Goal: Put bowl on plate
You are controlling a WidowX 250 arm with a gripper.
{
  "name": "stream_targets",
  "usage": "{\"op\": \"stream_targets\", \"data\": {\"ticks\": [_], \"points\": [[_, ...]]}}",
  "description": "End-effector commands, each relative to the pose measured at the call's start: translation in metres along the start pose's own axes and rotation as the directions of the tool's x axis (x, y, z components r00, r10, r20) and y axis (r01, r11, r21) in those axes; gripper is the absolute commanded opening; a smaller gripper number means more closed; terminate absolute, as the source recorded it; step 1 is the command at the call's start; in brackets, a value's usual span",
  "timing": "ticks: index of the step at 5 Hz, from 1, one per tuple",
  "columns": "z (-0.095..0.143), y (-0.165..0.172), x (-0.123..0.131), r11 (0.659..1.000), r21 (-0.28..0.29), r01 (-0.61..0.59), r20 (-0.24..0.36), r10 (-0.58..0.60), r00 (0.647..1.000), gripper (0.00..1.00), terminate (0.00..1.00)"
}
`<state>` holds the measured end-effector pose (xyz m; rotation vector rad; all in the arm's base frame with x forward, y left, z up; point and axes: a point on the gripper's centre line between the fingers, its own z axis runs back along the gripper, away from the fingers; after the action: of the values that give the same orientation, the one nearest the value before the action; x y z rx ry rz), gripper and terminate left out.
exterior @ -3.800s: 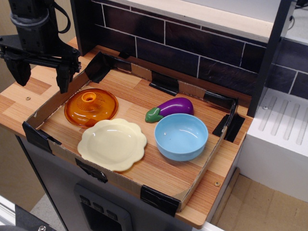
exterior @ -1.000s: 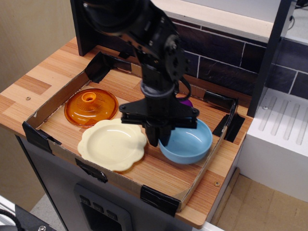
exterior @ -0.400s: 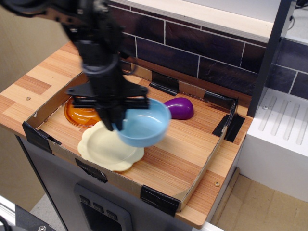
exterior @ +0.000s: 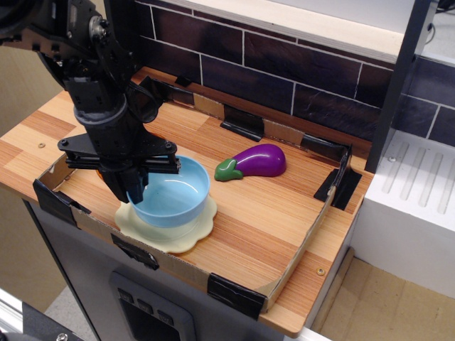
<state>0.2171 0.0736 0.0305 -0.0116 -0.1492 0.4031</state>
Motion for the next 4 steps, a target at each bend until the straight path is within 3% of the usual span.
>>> {"op": "stream_targets", "data": {"ticks": [1, 2, 3, 4], "points": [[-0.0022, 0.0037, 0.0038, 1.000, 0.019, 0.003, 0.022, -0.003, 1.000, 0.00, 0.00], [-0.0078, 0.0064, 0.0044, 0.999, 0.037, 0.004, 0.031, -0.005, 0.999, 0.00, 0.00], [-0.0030, 0.0033, 0.0055, 0.999, 0.038, -0.004, 0.020, 0.003, 1.000, 1.00, 0.00], [0.0007, 0.0011, 0.0063, 0.999, 0.045, 0.001, 0.020, -0.002, 1.000, 1.00, 0.00]]}}
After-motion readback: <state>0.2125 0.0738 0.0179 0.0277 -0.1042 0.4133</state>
